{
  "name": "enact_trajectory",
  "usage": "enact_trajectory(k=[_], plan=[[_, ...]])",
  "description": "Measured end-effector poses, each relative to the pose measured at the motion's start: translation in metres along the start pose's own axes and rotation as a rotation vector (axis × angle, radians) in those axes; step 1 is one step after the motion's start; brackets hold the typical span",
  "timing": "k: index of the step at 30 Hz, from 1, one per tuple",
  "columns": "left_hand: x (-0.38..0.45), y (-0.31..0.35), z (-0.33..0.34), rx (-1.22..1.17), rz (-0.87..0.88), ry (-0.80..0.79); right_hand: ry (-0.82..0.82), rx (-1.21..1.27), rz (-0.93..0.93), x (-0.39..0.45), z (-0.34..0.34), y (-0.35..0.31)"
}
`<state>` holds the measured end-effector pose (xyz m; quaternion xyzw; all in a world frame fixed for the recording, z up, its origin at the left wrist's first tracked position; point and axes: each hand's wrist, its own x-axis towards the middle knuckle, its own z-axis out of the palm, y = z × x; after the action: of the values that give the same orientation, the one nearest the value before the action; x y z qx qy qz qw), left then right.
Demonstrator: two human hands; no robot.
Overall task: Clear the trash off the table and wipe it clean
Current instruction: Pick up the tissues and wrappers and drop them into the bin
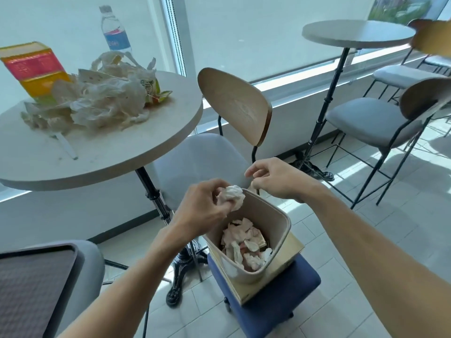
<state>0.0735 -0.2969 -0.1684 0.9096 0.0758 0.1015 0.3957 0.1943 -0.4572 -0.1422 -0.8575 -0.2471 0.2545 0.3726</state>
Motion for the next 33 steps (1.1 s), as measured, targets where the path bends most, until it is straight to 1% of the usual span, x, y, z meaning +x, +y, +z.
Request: enact_trajectory(k=[3,5,10,14,18,22,26,30,33], plan=[[0.001,-0.005,0.016,0.077,-0.084,-0.081,-0.001,0.0,-0.033,-0.004,-0.002,-0.002],[0.001,-0.005,0.015,0.103,-0.123,-0.086,-0.007,-0.004,-0.053,-0.006,-0.002,-0.006],[0.004,-0.001,-0.018,0.071,-0.06,0.083,-0.005,0.007,-0.105,-0.004,-0.001,-0.025],[0.004,0.009,-0.062,0.015,-0.002,0.225,0.004,0.031,-0.186,0.003,0.005,-0.054],[0.004,0.013,-0.113,0.008,0.048,0.332,0.059,0.07,-0.291,0.02,0.014,-0.095],[0.008,-0.004,-0.157,0.05,0.031,0.39,0.128,0.096,-0.386,0.046,0.027,-0.133],[0.014,-0.028,-0.197,0.116,0.004,0.456,0.176,0.105,-0.407,0.072,0.04,-0.169],[0.022,-0.053,-0.231,0.169,-0.034,0.5,0.185,0.0,-0.418,0.096,0.059,-0.195],[0.032,-0.072,-0.25,0.179,-0.081,0.517,0.271,-0.078,-0.394,0.117,0.074,-0.206]])
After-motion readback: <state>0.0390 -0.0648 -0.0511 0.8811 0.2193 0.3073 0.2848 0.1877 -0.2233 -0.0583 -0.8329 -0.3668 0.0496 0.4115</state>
